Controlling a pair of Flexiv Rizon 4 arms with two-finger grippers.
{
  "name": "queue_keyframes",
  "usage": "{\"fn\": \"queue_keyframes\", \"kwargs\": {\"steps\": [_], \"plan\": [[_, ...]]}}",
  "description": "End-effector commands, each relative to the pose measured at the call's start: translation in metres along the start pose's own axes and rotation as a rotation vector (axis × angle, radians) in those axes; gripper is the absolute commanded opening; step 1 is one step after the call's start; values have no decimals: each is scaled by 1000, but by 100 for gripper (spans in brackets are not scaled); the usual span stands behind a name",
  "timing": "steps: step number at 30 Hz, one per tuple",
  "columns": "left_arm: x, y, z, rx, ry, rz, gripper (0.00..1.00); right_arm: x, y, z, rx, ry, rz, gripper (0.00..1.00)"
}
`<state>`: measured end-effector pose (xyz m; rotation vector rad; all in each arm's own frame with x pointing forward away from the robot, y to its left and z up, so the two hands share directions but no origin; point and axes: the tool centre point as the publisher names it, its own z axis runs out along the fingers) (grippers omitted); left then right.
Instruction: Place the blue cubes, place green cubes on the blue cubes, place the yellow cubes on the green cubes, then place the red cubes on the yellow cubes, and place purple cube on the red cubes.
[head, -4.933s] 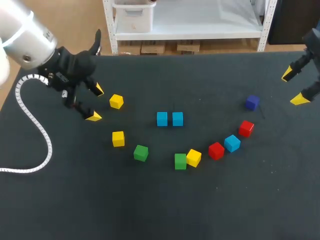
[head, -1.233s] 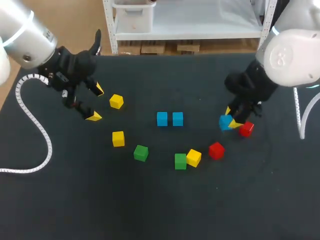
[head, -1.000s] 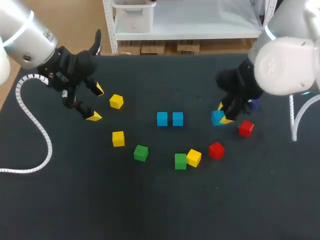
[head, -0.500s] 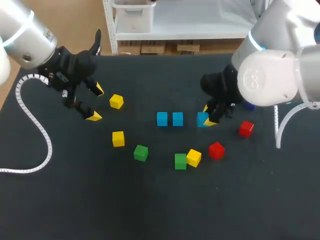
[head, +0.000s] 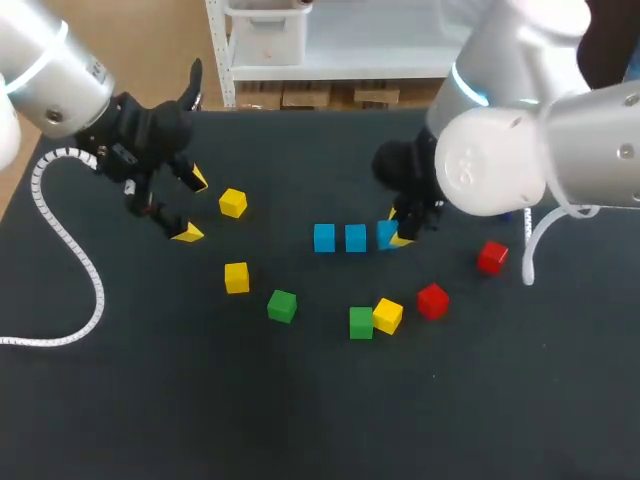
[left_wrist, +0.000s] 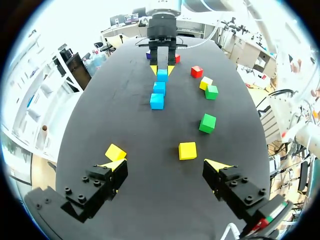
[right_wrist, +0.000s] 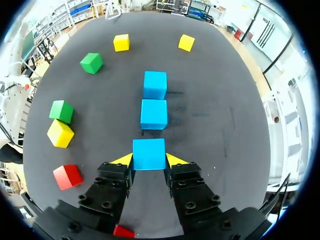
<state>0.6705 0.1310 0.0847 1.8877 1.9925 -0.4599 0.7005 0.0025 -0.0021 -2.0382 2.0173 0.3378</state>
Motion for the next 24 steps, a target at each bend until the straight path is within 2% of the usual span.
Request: {"fn": "queue_keyframes", "kwargs": {"steps": [1,11,24], "plan": [[1,1,0,1,-3,3,100,1,-1,4,0,-1,2,0],[1,1,0,1,-3,3,100,8,-2,7,-5,-6,28,0],[1,1,0,1,-3,3,100,5,-6,9,-5,-16,25,0]]}}
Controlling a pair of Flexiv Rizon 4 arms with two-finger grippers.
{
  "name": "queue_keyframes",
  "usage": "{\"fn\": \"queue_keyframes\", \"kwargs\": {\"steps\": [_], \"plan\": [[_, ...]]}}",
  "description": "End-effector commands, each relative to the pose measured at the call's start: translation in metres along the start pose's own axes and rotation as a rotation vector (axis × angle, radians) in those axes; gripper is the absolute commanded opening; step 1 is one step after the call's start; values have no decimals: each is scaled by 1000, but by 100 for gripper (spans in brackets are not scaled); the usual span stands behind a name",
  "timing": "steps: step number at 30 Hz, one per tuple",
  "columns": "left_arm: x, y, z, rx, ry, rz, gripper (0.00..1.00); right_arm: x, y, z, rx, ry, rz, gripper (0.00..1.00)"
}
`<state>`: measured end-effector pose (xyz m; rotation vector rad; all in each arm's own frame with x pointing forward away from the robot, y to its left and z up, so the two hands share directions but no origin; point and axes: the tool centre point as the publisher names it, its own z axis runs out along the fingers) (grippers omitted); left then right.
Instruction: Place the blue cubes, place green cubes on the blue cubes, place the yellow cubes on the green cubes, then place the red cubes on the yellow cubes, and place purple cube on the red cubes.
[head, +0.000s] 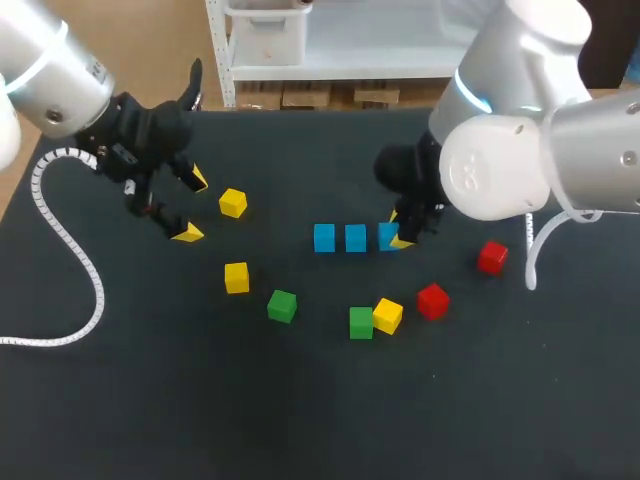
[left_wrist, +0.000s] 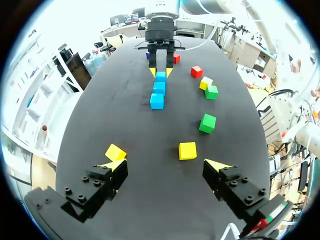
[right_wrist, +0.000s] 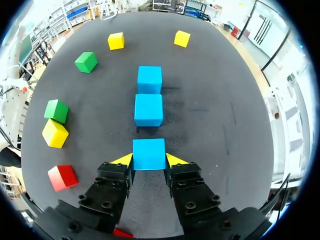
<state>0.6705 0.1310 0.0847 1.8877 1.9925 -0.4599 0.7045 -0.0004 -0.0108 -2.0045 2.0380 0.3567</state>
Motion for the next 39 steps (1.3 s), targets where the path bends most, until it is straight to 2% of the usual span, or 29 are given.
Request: {"fn": "queue_keyframes", "kwargs": {"steps": [1,31,33,34,35,36,37,39], "plan": [[1,1,0,1,-3,3,100,-1,-2,2,-6,-2,-2,0],[1,1,0,1,-3,3,100,-4,-4,3,-17,-1,1,0],[1,1,0,1,-3,3,100,-4,-4,4,-19,0,0,27],[1,1,0,1,-3,3,100,-4,-4,4,-21,0,0,36],[1,1,0,1,-3,3,100,-4,-4,5,-25,1,0,57],[1,1,0,1,-3,3,100,-4,-4,5,-27,2,1,88],[1,1,0,1,-3,3,100,-4,-4,5,-28,2,1,100],[1,1,0,1,-3,3,100,-4,-4,5,-29,3,2,100]]}}
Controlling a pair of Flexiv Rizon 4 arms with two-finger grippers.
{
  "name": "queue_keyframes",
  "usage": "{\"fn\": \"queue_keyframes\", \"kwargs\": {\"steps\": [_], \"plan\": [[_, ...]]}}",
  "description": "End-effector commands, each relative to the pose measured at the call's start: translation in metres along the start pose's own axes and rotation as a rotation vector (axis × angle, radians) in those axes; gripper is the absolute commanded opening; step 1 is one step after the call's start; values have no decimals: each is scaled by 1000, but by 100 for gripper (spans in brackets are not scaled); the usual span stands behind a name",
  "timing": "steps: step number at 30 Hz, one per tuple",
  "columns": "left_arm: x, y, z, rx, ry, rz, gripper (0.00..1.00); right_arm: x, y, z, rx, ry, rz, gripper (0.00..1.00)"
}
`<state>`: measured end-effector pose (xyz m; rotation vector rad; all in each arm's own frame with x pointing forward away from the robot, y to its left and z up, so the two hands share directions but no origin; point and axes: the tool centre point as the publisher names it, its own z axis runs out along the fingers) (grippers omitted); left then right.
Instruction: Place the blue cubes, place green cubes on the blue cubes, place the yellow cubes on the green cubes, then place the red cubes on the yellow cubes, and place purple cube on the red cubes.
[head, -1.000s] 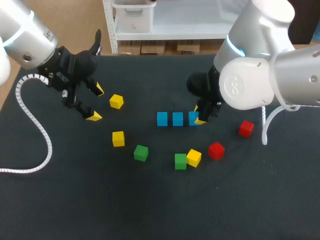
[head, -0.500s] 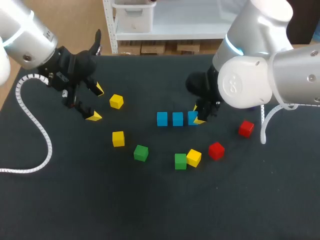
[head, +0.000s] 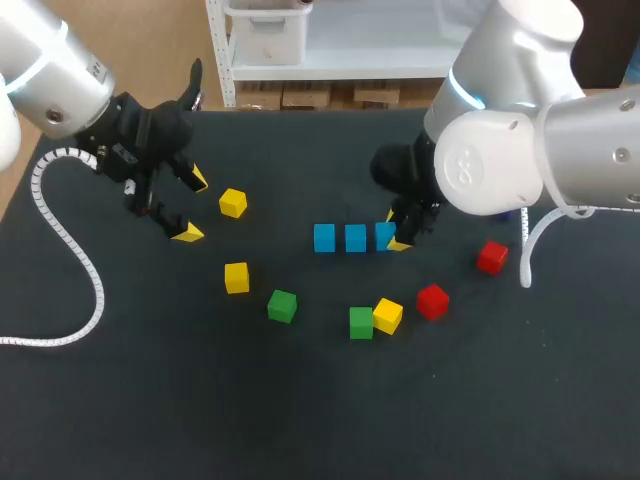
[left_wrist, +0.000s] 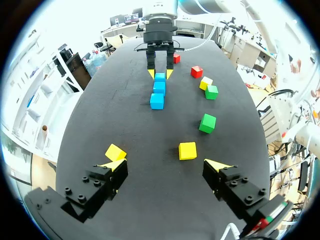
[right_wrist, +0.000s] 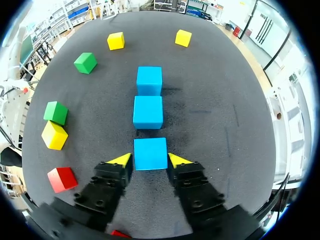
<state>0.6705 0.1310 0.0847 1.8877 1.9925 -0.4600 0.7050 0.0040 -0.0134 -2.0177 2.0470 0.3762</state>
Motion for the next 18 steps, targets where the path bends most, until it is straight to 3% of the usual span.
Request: {"fn": "queue_keyframes", "kwargs": {"steps": [1,10,18], "plan": [[1,1,0,1,-3,3,100,0,-4,1,-8,-1,2,100],[1,1,0,1,-3,3,100,3,-4,-5,-2,-5,12,100],[1,1,0,1,-3,3,100,21,1,-41,-10,-142,53,100]]}}
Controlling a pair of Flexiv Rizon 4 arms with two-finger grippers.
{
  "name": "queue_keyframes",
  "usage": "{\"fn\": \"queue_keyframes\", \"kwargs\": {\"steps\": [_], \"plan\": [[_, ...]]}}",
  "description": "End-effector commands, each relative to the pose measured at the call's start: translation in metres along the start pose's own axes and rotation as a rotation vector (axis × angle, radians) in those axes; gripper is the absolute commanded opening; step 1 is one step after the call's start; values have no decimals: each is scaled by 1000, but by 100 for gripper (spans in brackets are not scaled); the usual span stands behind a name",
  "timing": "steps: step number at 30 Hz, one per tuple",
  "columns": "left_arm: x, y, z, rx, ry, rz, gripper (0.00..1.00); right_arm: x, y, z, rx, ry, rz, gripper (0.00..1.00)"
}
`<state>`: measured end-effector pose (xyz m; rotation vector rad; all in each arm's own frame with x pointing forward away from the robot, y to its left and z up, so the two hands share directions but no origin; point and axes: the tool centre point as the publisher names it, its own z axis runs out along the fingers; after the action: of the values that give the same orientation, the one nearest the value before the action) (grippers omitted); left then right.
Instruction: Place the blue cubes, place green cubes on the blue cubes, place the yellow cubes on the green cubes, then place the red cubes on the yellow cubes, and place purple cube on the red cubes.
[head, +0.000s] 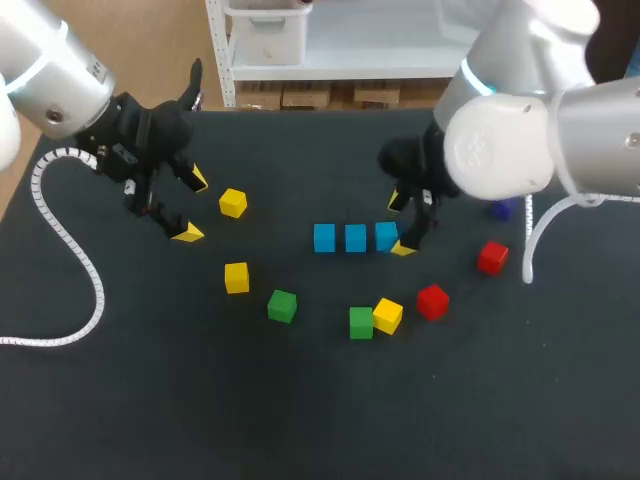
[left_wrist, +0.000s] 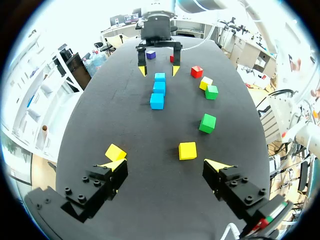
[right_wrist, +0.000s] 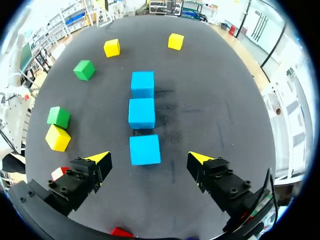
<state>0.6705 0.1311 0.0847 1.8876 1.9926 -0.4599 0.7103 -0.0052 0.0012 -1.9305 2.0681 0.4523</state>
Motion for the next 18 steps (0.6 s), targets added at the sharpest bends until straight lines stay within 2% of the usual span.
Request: {"fn": "queue_keyframes", "kwargs": {"steps": [1,7,11,14,18], "plan": [[1,1,0,1,-3,3,100,18,6,-29,-8,-90,1,100],[1,1,0,1,-3,3,100,39,11,-64,-18,-209,19,100],[1,1,0,1,-3,3,100,59,14,-84,-43,-333,44,100],[1,1,0,1,-3,3,100,71,18,-94,-48,-388,58,100],[1,1,0,1,-3,3,100,85,23,-102,-30,-420,72,100]]}}
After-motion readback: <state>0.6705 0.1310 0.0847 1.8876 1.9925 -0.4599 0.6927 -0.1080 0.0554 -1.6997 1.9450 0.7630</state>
